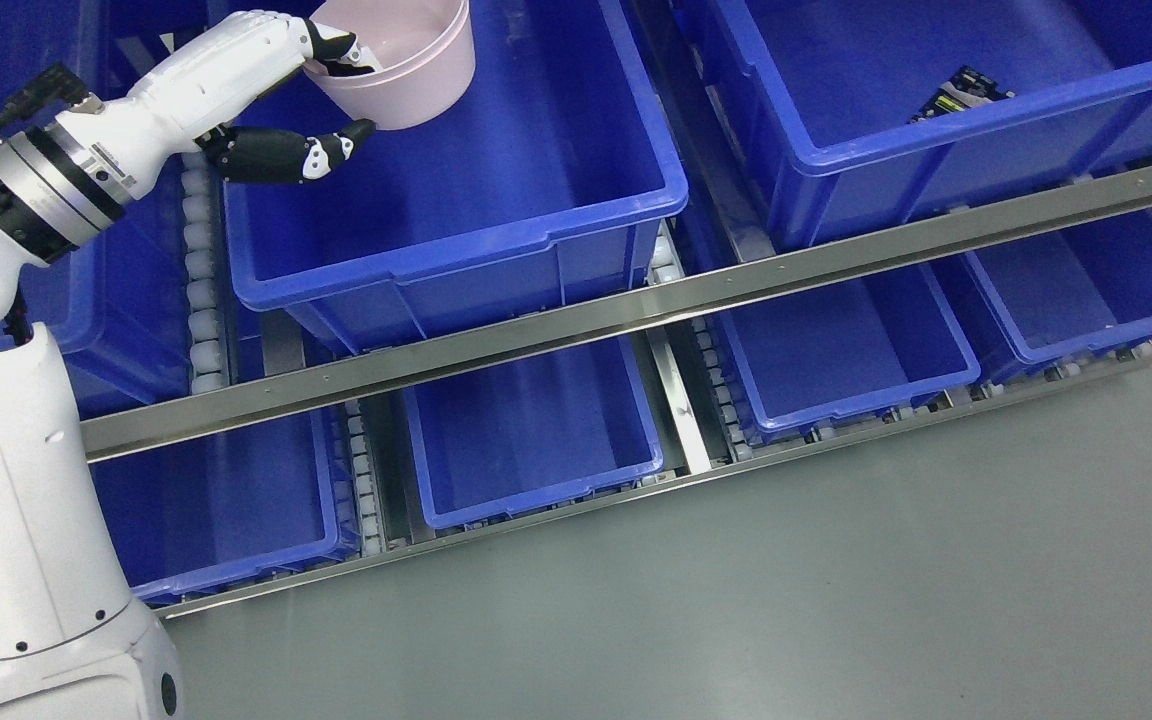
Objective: Stack pink IKEA bowls on left shelf middle
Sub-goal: 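Carry the bowls to the blue bin on the middle shelf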
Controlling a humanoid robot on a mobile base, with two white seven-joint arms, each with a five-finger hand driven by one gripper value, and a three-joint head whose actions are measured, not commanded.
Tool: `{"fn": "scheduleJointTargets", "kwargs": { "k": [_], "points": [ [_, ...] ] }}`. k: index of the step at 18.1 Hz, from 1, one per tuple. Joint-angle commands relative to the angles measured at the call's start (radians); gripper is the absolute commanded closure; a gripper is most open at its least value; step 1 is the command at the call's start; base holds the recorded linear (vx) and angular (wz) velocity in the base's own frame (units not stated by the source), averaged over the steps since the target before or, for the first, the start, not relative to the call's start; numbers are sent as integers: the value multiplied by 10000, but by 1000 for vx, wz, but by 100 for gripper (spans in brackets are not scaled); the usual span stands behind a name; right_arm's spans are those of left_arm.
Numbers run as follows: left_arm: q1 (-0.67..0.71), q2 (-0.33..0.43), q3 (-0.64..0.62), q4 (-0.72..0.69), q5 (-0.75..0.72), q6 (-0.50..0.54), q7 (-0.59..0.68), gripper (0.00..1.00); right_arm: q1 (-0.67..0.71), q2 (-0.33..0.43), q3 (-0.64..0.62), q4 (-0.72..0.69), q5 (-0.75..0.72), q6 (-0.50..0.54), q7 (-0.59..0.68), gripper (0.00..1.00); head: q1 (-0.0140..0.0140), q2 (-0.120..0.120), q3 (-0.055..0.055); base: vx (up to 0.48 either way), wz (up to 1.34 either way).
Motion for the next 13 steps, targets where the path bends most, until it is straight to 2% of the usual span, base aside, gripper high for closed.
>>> {"fn": "scheduleJointTargets", "kwargs": {
  "k": [1, 3, 8, 13],
  "points": [
    [-194, -535, -1028, 813, -96, -65, 63, 96, -1, -174, -46, -175, -15, 8, -5, 0, 0, 0, 0, 48, 279],
    [-194, -872, -1092, 1014, -173, -65, 139, 95, -1, -174, -46, -175, -15, 8, -5, 0, 0, 0, 0, 58, 306],
    [-132, -1133, -1138, 1152, -189, -65, 170, 94, -1, -174, -46, -175, -15, 8, -5, 0, 0, -1, 0, 67, 335],
    [-392, -2542, -1428, 1398, -357, -96, 186, 93, -1, -174, -46, -175, -15, 8, -5, 0, 0, -1, 0, 31, 162]
  ]
}}
